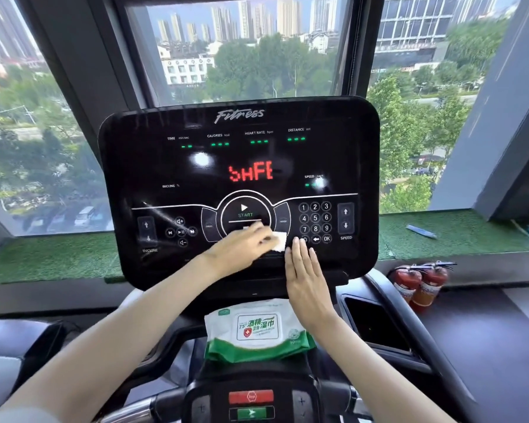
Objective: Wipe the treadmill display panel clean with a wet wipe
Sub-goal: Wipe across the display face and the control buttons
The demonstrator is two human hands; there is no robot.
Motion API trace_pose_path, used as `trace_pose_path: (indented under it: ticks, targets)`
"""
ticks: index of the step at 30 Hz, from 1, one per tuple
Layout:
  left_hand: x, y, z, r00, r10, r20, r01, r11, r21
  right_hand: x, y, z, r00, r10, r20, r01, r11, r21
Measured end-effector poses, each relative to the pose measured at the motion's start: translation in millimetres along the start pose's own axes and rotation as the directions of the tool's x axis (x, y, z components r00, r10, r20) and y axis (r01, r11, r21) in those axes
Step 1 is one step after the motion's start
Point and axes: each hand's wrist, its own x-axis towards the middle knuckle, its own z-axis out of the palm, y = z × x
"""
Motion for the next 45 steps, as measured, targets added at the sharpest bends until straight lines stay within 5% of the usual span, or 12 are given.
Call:
trace_pose_path:
  ticks: [3,6,10,13,17,22,25,29,32,35,40,45]
  targets:
    - [0,-27,-17,0.910,-0.350,-0.224,0.321,0.934,-0.156,7,-6,-2,0.999,-0.033,-0.013,0.032,0.999,-0.003]
    - [1,-36,-23,0.585,-0.695,-0.419,0.578,0.719,-0.385,11,-10,1,0.998,-0.065,-0.010,0.065,0.998,-0.005]
    - [-11,-8,-8,0.954,-0.263,-0.147,0.250,0.963,-0.103,12,-12,3,0.998,-0.063,-0.021,0.063,0.998,0.002]
    - [-20,-32,-17,0.972,-0.207,-0.110,0.201,0.978,-0.062,11,-12,0,0.996,-0.083,0.011,0.083,0.996,-0.019]
    - [-21,-45,-28,0.553,-0.732,-0.397,0.626,0.680,-0.383,11,-16,0,0.998,-0.064,0.021,0.065,0.997,-0.037]
    - [-40,-13,-11,0.999,-0.046,0.007,0.045,0.999,0.020,14,-16,2,0.999,-0.044,0.002,0.044,0.999,-0.001]
    - [-40,-44,-23,0.965,-0.236,-0.114,0.233,0.972,-0.036,13,-18,1,0.999,-0.034,-0.009,0.034,0.999,0.020]
    - [-37,-43,-25,0.569,-0.736,-0.367,0.642,0.676,-0.361,13,-21,1,1.000,-0.012,-0.014,0.013,0.999,0.039]
    - [-48,-11,-8,0.952,-0.290,-0.093,0.282,0.955,-0.093,13,-25,-1,1.000,-0.013,-0.027,0.015,0.998,0.066]
    - [-59,-26,-15,0.981,-0.192,-0.001,0.192,0.980,-0.061,13,-30,-3,0.996,-0.082,-0.019,0.083,0.995,0.057]
    - [-61,-40,-25,0.308,-0.892,-0.330,0.744,0.443,-0.500,14,-36,2,0.994,-0.110,0.012,0.109,0.994,0.029]
    - [-81,-13,-2,0.955,-0.289,-0.064,0.285,0.956,-0.070,16,-38,4,0.994,-0.089,0.061,0.087,0.996,0.034]
